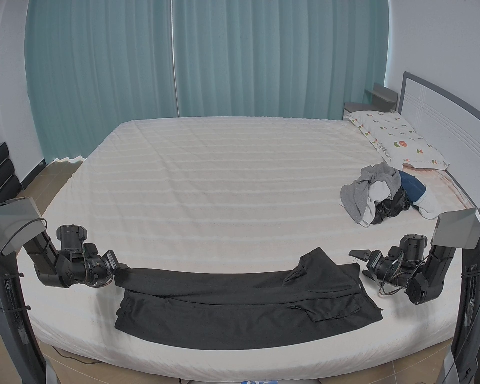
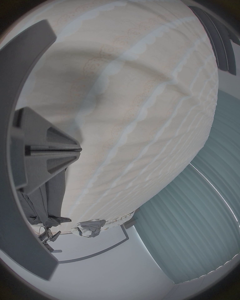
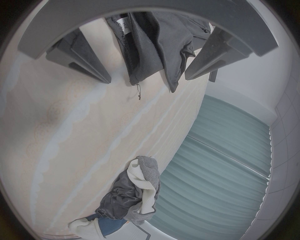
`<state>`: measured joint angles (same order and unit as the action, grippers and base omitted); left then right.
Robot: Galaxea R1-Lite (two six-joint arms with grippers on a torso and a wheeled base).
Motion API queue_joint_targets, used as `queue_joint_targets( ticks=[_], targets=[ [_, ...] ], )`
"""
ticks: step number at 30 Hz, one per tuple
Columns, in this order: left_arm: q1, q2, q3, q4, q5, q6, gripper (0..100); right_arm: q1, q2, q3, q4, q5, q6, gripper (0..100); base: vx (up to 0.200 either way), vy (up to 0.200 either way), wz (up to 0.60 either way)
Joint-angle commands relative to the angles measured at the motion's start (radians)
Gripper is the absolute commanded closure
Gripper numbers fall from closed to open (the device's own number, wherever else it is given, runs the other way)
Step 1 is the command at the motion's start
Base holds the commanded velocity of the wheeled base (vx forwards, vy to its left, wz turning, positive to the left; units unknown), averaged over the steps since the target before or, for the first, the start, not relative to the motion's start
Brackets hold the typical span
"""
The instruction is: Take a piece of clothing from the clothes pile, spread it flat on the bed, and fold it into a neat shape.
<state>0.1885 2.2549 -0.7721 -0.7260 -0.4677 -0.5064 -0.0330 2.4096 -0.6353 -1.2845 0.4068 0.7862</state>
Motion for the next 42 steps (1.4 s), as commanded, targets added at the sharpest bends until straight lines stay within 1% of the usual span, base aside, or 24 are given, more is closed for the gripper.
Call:
queue_joint_targets(
  ticks=[1,5,6,12,18,20,27,31,32,35,39,40,41,42],
  targets=[
    [0.0,0.014,0.001,0.0,0.0,-0.001,100,0.008,0.003,-0.003,0.001,0.003,-0.001,0,0.0,0.0,0.0],
    [-0.001,0.014,-0.001,0.0,0.0,-0.001,100,0.039,0.017,-0.004,0.002,0.001,-0.007,0,0.0,0.0,0.0],
    [-0.001,0.014,-0.001,0.0,0.0,-0.003,100,0.053,0.022,-0.004,0.004,0.0,-0.01,100,0.0,0.0,0.0],
    [-0.001,0.014,-0.001,0.0,0.0,-0.003,100,0.054,0.02,-0.012,0.005,-0.002,-0.008,100,0.0,0.0,0.0],
    [-0.004,0.017,-0.009,0.0,0.0,-0.012,100,0.024,0.023,-0.061,-0.006,-0.028,0.002,100,0.0,0.0,0.0],
    [-0.004,0.022,-0.013,0.0,0.001,-0.012,100,0.013,0.028,-0.086,-0.007,-0.046,0.005,100,0.0,0.0,0.0],
    [-0.018,0.029,-0.021,-0.009,0.001,-0.027,100,0.002,0.052,-0.112,-0.013,-0.051,0.008,100,0.0,0.0,0.0],
    [-0.038,0.045,-0.019,-0.075,0.004,-0.064,100,0.004,0.056,-0.127,-0.012,-0.052,0.008,100,0.0,0.0,0.0],
    [-0.046,0.058,-0.019,-0.113,0.018,-0.08,100,0.002,0.063,-0.135,-0.012,-0.052,0.007,100,0.0,0.0,0.0],
    [-0.055,0.083,-0.021,-0.167,0.064,-0.098,100,0.002,0.075,-0.147,-0.012,-0.052,0.007,100,0.0,0.0,0.0],
    [-0.06,0.094,-0.009,-0.201,0.081,-0.104,100,0.002,0.075,-0.147,-0.004,-0.052,0.007,100,0.0,0.0,0.0],
    [-0.06,0.092,-0.009,-0.199,0.081,-0.104,100,0.002,0.077,-0.147,-0.001,-0.052,0.005,0,0.0,0.0,0.0],
    [-0.06,0.091,-0.007,-0.199,0.081,-0.104,0,0.004,0.077,-0.147,-0.001,-0.052,0.005,0,0.0,0.0,0.0],
    [-0.06,0.091,-0.006,-0.201,0.081,-0.104,0,0.004,0.077,-0.147,-0.003,-0.052,0.005,0,0.0,0.0,0.0]
  ],
)
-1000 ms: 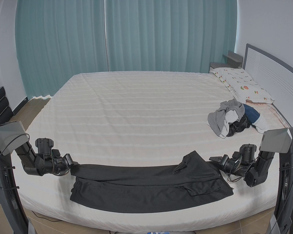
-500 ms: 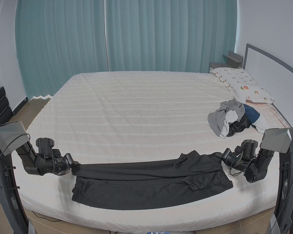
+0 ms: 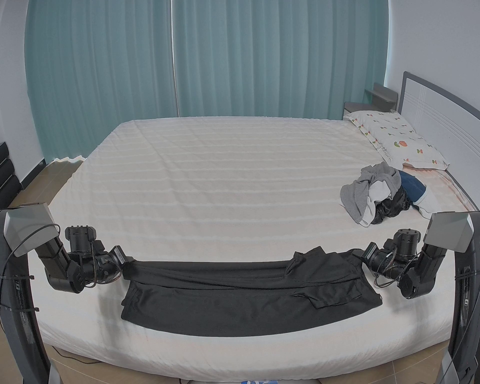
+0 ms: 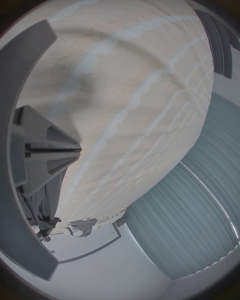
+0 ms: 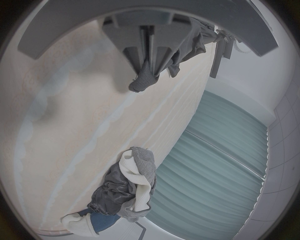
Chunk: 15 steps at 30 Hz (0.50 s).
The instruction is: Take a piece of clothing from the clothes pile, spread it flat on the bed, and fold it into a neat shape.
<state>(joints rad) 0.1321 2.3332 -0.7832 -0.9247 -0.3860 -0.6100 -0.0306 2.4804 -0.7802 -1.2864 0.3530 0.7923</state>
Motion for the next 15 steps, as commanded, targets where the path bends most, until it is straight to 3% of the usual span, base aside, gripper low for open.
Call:
queue_joint_targets(
  ticks=[1,8,12,15],
  targets=[
    [-0.003,0.009,0.009,-0.002,-0.002,-0.002,0,0.0,-0.002,0.007,-0.01,0.001,-0.001,0,0.0,0.0,0.0],
    [0.003,0.002,0.009,-0.016,-0.013,-0.034,0,-0.018,-0.1,0.076,-0.073,0.004,-0.008,0,0.0,0.0,0.0],
    [0.006,-0.006,-0.005,-0.071,-0.017,-0.154,0,0.023,-0.164,0.113,-0.08,0.014,-0.053,0,0.0,0.0,0.0],
    [0.006,0.002,-0.001,-0.102,-0.016,-0.165,0,0.057,-0.167,0.114,-0.077,0.017,-0.068,0,0.0,0.0,0.0]
  ],
)
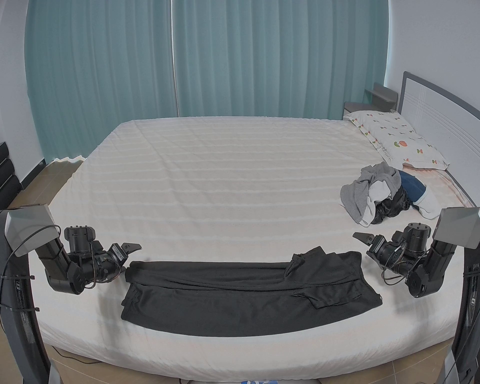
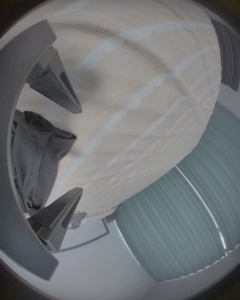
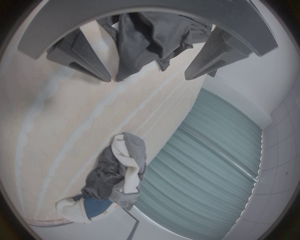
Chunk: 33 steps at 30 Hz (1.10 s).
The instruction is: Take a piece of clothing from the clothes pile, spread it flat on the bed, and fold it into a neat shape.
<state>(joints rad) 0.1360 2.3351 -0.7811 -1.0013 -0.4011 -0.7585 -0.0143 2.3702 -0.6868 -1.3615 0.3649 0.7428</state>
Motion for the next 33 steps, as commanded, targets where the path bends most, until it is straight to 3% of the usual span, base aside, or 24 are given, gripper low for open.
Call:
queue_joint_targets(
  ticks=[1,2,7,20,21,33],
  targets=[
    [0.002,0.0,-0.003,-0.025,-0.001,-0.016,0,0.04,-0.057,0.021,-0.002,0.005,-0.019,0,0.0,0.0,0.0],
    [0.002,0.003,-0.001,-0.051,-0.001,-0.019,0,0.08,-0.035,-0.014,0.01,0.014,-0.048,0,0.0,0.0,0.0],
    [0.002,0.015,-0.007,-0.046,0.001,-0.018,0,0.134,0.02,-0.054,0.061,0.014,-0.1,0,0.0,0.0,0.0],
    [0.002,0.016,-0.009,-0.045,-0.001,-0.016,0,0.132,0.08,-0.054,0.07,0.012,-0.137,0,0.0,0.0,0.0],
    [0.001,0.016,-0.009,-0.045,-0.001,-0.016,0,0.132,0.08,-0.054,0.07,0.014,-0.137,100,0.0,0.0,0.0],
    [0.001,0.016,-0.009,-0.043,-0.001,-0.016,0,0.106,0.004,0.081,0.056,0.032,-0.189,100,0.0,0.0,0.0]
  ],
)
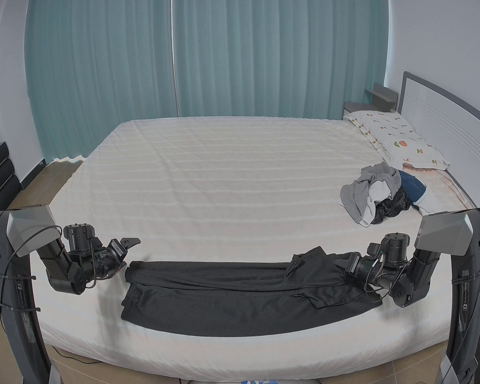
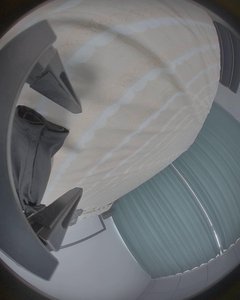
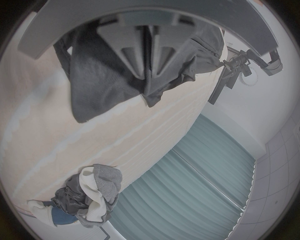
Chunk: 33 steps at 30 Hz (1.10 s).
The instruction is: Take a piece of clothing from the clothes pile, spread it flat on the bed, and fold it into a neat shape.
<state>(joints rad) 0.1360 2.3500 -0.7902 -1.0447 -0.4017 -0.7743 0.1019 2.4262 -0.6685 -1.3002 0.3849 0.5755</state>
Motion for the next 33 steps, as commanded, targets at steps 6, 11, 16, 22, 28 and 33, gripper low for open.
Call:
queue_joint_targets(
  ticks=[6,11,16,22,28,33],
  targets=[
    [0.002,0.002,0.0,0.002,0.0,0.001,0,-0.036,-0.073,0.133,-0.027,0.055,-0.043,100,0.0,0.0,0.0],
    [0.002,0.002,0.002,0.002,0.0,0.001,0,-0.056,-0.075,0.179,-0.062,0.088,-0.062,100,0.0,0.0,0.0],
    [0.002,0.0,0.003,0.002,0.0,0.004,0,-0.054,-0.065,0.19,-0.062,0.089,-0.092,100,0.0,0.0,0.0],
    [0.002,-0.001,0.006,0.0,0.0,0.003,0,-0.056,-0.062,0.227,-0.071,0.101,-0.174,100,0.0,0.0,0.0],
    [0.004,-0.018,0.019,0.003,0.0,0.004,0,-0.056,-0.067,0.248,-0.094,0.103,-0.177,0,0.0,0.0,0.0],
    [0.002,-0.04,0.046,0.008,0.0,0.033,0,-0.065,-0.095,0.26,-0.146,0.106,-0.163,0,0.0,0.0,0.0]
  ],
)
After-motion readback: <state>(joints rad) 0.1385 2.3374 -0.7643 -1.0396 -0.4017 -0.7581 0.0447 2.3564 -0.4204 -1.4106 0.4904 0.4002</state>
